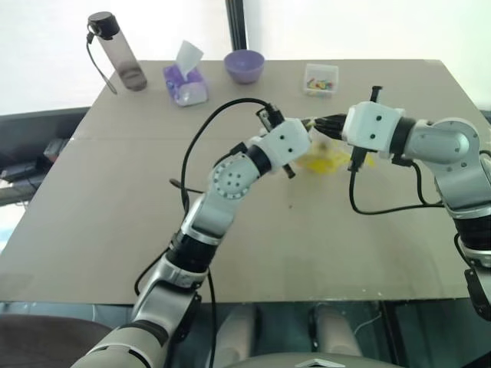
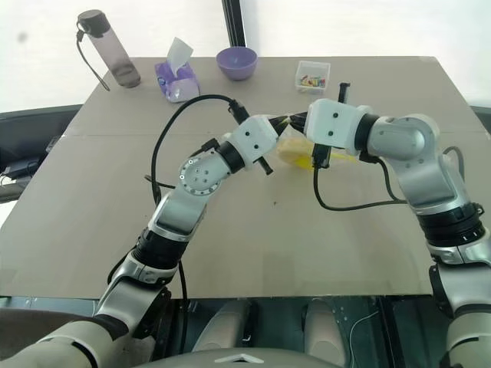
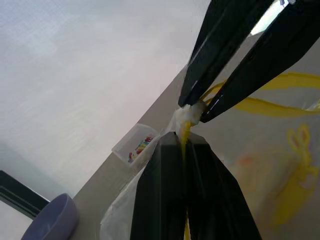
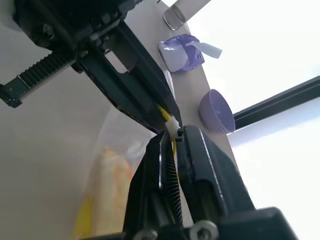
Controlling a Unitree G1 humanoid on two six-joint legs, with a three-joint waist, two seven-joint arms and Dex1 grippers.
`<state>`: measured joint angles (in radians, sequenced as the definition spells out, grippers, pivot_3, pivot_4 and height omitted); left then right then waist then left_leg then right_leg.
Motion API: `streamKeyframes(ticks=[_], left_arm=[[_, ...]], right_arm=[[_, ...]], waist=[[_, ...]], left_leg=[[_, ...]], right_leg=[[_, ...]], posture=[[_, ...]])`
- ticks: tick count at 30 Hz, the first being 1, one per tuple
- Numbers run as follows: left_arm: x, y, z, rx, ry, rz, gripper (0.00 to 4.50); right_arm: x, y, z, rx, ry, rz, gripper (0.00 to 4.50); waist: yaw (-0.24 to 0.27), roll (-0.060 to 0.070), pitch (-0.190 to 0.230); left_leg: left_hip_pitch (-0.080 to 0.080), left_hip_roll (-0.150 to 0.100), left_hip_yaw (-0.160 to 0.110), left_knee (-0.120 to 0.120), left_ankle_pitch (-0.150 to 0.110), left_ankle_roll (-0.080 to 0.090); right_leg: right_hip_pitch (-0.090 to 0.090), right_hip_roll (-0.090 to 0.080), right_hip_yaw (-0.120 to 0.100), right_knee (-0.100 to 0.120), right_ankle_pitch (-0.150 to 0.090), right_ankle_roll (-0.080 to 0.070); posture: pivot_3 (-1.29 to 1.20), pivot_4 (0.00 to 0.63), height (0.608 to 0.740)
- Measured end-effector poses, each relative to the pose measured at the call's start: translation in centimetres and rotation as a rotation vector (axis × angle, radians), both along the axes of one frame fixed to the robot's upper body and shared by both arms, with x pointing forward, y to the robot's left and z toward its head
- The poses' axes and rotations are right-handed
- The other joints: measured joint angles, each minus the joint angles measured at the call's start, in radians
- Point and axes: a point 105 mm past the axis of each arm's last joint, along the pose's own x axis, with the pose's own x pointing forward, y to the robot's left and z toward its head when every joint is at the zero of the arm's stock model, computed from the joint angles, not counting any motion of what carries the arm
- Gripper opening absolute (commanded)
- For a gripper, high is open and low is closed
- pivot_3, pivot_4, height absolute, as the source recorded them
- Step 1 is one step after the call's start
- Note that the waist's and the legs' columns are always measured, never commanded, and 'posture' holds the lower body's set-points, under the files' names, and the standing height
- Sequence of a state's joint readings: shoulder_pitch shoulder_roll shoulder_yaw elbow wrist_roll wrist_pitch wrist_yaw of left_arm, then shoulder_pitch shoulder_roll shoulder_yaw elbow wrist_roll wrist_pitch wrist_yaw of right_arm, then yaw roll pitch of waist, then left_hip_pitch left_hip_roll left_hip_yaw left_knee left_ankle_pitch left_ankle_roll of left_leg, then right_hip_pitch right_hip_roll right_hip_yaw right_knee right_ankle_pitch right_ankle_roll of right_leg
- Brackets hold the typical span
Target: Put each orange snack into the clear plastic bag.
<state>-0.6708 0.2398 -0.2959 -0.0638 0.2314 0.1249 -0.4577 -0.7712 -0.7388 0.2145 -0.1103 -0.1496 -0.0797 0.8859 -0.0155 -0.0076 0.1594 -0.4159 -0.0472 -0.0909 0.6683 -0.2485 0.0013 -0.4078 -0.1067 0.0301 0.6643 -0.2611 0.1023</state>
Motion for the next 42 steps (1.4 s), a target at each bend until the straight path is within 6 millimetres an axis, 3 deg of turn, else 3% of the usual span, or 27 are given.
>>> streamKeyframes(ticks=[24, 29, 33, 37, 42], left_arm=[[0.0, -0.2, 0.0, -0.010, 0.005, -0.004, 0.00], [0.1, 0.1, -0.2, -0.003, 0.011, 0.004, 0.00], [1.1, 1.9, -0.7, 0.040, 0.007, 0.052, 0.00], [2.5, 5.0, -1.0, 0.063, 0.020, 0.135, 0.00], [2.7, 6.3, -0.8, 0.070, 0.003, 0.160, 0.00]], right_arm=[[0.0, -0.1, -0.1, -0.011, -0.009, -0.004, 0.18], [0.2, -0.8, -0.6, -0.016, 0.000, -0.034, 0.18], [0.5, -2.2, -1.0, -0.010, 0.016, -0.091, 0.18], [0.9, -3.3, -2.1, 0.031, 0.079, -0.149, 0.18], [1.1, -4.4, -2.1, 0.075, 0.104, -0.204, 0.18]], waist=[[0.000, 0.000, 0.000], [0.000, 0.000, 0.000], [-0.002, 0.000, 0.000], [-0.002, 0.000, 0.000], [0.002, 0.000, 0.000]], left_leg=[[0.000, 0.000, 0.000, 0.000, 0.000, 0.000], [0.000, 0.000, 0.000, 0.000, 0.000, 0.000], [0.000, 0.000, 0.000, 0.000, 0.000, 0.000], [0.000, 0.000, 0.000, 0.000, 0.000, 0.000], [0.000, 0.000, 0.000, 0.000, 0.000, 0.000]], right_leg=[[0.000, 0.000, 0.000, 0.000, 0.000, 0.000], [0.000, 0.000, 0.000, 0.000, 0.000, 0.000], [0.000, 0.000, 0.000, 0.000, 0.000, 0.000], [0.000, 0.000, 0.000, 0.000, 0.000, 0.000], [0.000, 0.000, 0.000, 0.000, 0.000, 0.000]], posture=[[0.00, 0.150, 0.740], [0.00, 0.150, 0.740], [0.00, 0.150, 0.740], [0.00, 0.150, 0.740], [0.00, 0.150, 0.740]])
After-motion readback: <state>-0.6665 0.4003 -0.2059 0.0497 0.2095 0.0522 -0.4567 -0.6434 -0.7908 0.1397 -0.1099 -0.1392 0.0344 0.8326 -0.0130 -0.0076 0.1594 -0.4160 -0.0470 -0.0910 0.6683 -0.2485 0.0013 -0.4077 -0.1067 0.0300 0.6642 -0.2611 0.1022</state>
